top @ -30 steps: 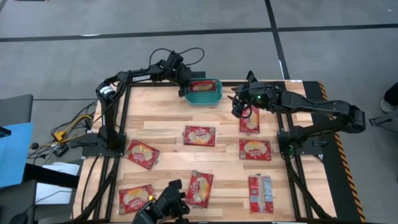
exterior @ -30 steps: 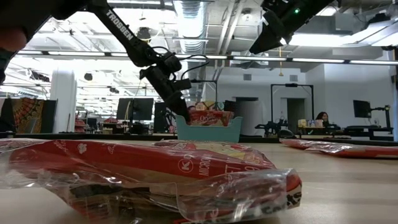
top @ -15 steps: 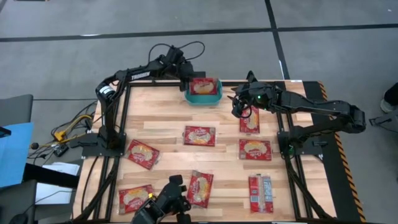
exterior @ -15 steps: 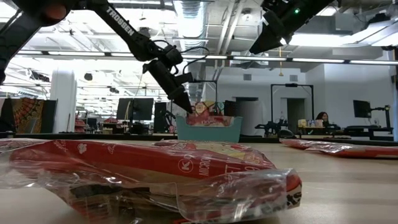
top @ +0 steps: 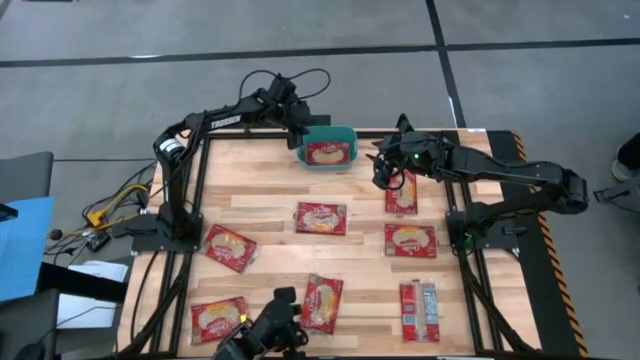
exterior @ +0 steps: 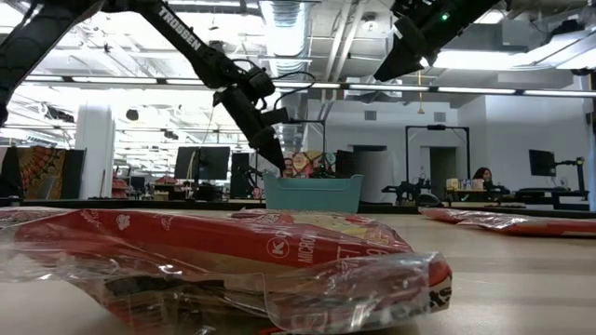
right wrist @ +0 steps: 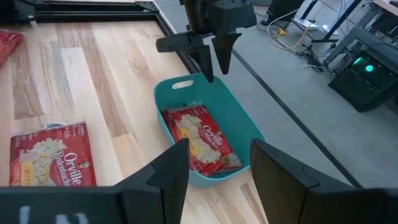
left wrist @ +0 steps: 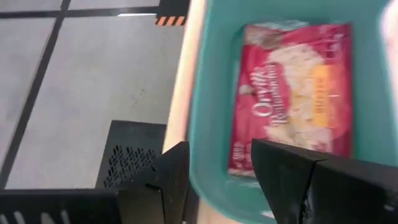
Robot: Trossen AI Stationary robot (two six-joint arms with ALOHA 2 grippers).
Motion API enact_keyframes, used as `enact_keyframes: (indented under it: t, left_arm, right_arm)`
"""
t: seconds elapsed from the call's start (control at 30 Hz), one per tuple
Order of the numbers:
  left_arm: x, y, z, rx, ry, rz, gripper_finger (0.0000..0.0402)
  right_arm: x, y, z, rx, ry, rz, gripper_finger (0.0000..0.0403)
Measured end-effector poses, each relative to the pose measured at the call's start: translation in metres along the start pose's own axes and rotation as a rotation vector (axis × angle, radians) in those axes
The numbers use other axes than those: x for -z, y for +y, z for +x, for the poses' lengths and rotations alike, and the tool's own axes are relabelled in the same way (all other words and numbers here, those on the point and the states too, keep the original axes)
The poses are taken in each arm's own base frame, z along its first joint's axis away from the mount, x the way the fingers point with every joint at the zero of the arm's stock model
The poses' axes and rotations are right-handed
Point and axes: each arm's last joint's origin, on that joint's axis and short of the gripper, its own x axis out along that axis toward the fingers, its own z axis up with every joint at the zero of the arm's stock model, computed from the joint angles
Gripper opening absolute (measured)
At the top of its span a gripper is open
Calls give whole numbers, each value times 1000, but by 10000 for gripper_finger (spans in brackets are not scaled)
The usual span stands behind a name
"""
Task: Sort popcorn bags into baskets
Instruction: Put the red popcorn bag into the blue bin
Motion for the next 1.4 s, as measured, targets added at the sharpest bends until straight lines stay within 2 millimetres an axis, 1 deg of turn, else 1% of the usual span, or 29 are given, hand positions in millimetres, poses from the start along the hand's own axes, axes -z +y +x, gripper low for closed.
enact_keyframes:
  t: [0.1,0.2,0.33,0.4,0.57,0.77,0.83,0.93,1.07,1.2,1.4]
  left_arm:
    - [-12,-11,-7,17,-16,54,163]
    - [-19,-24,-6,45,-18,95,163]
    - [-25,-36,-4,77,-13,113,163]
    - [-25,-42,-3,97,3,94,163]
    - [-29,-45,-11,160,-17,18,163]
    - [-26,-45,-25,211,-31,-58,163]
    - [-22,-48,-27,236,-34,-75,163]
    - [-12,-56,-29,254,-36,-94,160]
    - [5,-72,-36,251,-40,-125,145]
    - [19,-90,-55,235,-89,-145,128]
    - [33,-116,-96,178,-230,-190,118]
  right_arm:
    - [0,0,0,0,0,0,194]
    - [0,0,0,0,-2,4,192]
    - [0,1,0,-21,-2,30,192]
    - [1,1,0,-27,10,51,193]
    - [6,1,0,-26,57,104,190]
    - [10,5,-2,-33,99,149,177]
    - [15,9,0,-41,106,164,173]
    - [28,17,2,-31,141,180,169]
    - [47,28,7,-30,162,204,166]
    - [60,36,13,-48,123,260,169]
    - [74,46,19,-121,-41,353,177]
